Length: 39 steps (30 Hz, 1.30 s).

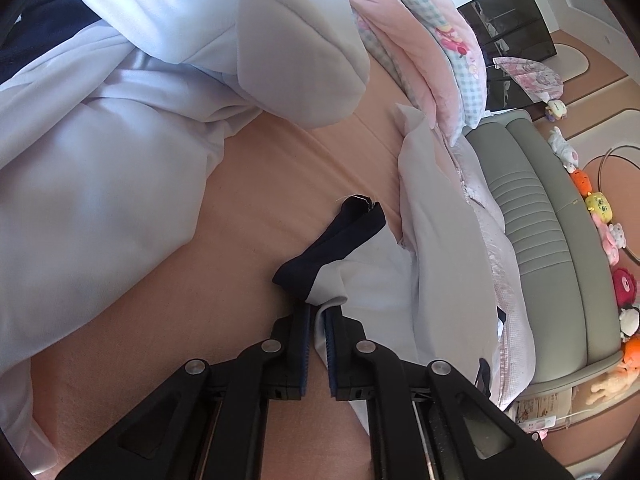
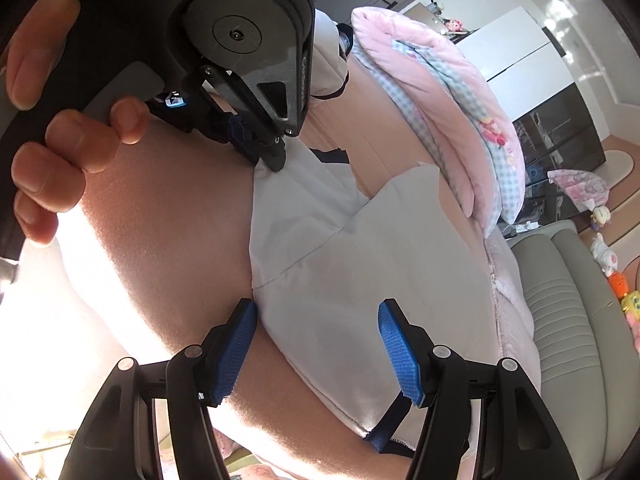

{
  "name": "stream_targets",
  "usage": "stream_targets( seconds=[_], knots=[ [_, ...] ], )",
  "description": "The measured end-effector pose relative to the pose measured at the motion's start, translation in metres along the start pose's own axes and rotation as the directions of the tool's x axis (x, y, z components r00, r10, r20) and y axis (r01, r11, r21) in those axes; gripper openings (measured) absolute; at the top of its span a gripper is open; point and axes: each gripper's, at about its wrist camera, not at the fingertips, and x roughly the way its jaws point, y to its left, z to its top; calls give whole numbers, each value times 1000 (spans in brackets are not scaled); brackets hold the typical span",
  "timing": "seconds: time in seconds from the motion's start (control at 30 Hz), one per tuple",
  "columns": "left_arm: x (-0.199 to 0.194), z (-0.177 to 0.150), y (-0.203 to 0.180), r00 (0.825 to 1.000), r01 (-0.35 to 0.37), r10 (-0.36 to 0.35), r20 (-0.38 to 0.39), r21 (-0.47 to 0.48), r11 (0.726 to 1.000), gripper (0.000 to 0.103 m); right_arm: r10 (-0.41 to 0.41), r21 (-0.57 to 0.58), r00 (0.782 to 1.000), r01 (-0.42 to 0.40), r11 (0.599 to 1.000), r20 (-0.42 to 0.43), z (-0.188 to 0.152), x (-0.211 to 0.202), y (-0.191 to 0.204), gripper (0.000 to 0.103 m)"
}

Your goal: Fold clothes

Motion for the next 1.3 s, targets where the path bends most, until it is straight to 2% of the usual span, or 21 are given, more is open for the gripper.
stream_targets(
  seconds=[0.23, 0.4, 0.6, 0.7, 0.83, 1.0, 1.03, 1.07, 1.2, 1.27, 1.3],
  knots=[
    [-3, 0, 5, 1000, 19, -19, -6, -9, 1000, 5, -44, -40, 999, 45, 998, 27, 17, 12, 8, 63],
    [-2, 0, 6, 1000, 25, -25, -8, -8, 1000, 5, -59, -16, 998, 59, 998, 30, 31, 18, 10, 63],
    [-2, 2, 8, 999, 42, -42, -15, -15, 999, 5, -134, -11, 991, 134, 991, 27, 45, 33, 9, 63],
    [-1, 3, 13, 997, 70, -71, -24, -38, 997, 5, -197, -48, 980, 199, 979, 38, 50, 36, 14, 63],
    [-1, 4, 19, 993, 108, -110, -34, -70, 992, 5, -234, -148, 970, 242, 959, 70, 53, 41, 27, 63],
    [0, 4, 22, 989, 139, -142, -40, -72, 988, 5, -236, -174, 968, 248, 953, 86, 53, 42, 30, 62],
    [0, 4, 23, 988, 147, -150, -41, -74, 986, 5, -222, -180, 972, 233, 956, 80, 53, 42, 32, 58],
    [1, 4, 24, 987, 155, -158, -41, -79, 985, 5, -208, -186, 975, 218, 958, 74, 53, 43, 34, 49],
    [2, 4, 28, 982, 176, -181, -45, -95, 980, 4, -130, -169, 991, 134, 976, 31, 54, 47, 34, 31],
    [2, 4, 28, 982, 180, -184, -46, -92, 979, 4, -77, -154, 997, 79, 985, 19, 52, 49, 33, 17],
    [2, 4, 28, 981, 182, -187, -46, -90, 979, 4, -58, -146, 998, 60, 987, 18, 52, 49, 33, 12]
  ],
)
